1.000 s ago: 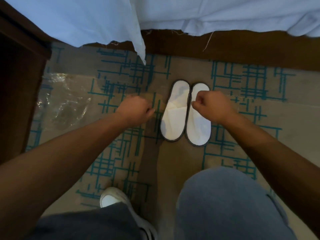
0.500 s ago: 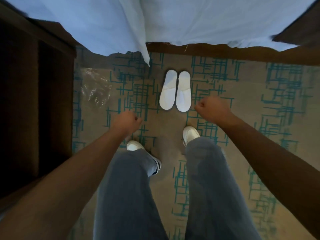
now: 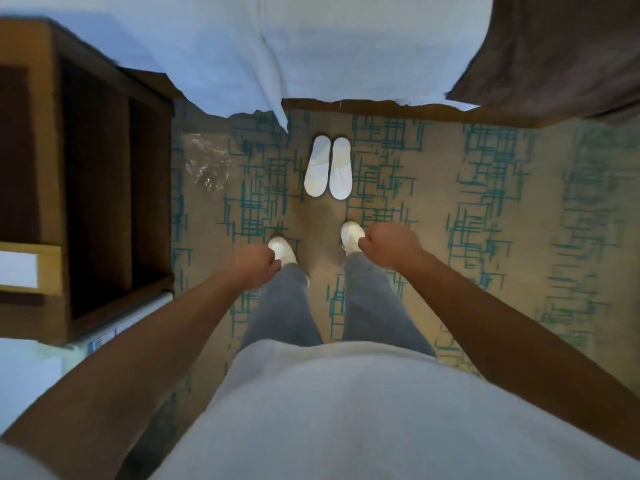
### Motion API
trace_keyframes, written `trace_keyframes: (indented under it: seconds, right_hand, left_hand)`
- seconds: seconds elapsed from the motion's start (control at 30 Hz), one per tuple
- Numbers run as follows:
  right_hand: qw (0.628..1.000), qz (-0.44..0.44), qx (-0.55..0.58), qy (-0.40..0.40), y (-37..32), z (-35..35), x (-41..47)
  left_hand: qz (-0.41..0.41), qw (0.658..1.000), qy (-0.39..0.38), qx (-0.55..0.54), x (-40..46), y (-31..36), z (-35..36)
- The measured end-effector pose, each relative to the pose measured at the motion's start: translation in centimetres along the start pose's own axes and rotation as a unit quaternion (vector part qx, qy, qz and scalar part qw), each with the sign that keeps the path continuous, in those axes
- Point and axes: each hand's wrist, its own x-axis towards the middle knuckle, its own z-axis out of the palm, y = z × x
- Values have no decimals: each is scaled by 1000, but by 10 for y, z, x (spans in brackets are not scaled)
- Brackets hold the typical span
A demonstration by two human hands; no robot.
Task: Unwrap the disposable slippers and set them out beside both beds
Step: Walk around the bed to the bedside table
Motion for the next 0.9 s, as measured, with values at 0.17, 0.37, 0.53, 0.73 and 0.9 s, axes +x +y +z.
trace_keyframes:
  seconds: [0.17,0.37,0.53,0.73,0.9]
  right_hand:
    - [1000,19,-18,11,-3,-8,-46]
    - [986,144,70,47,-18,19,-92]
    - [979,161,121,-36,-6,33,-113]
    - [933,203,270,-124,31,22,-112]
    - [913,209,326,-130,92,8,-105]
  left_hand:
    - [29,1000,5,1,-37,18,-7]
    - [22,999,-21,21,-62,12,-7]
    - [20,995,-84,41,-45,18,-28]
    - [62,995,-31,71,-30,71,-69]
    - [106,991,-12,86,-7,143,-112]
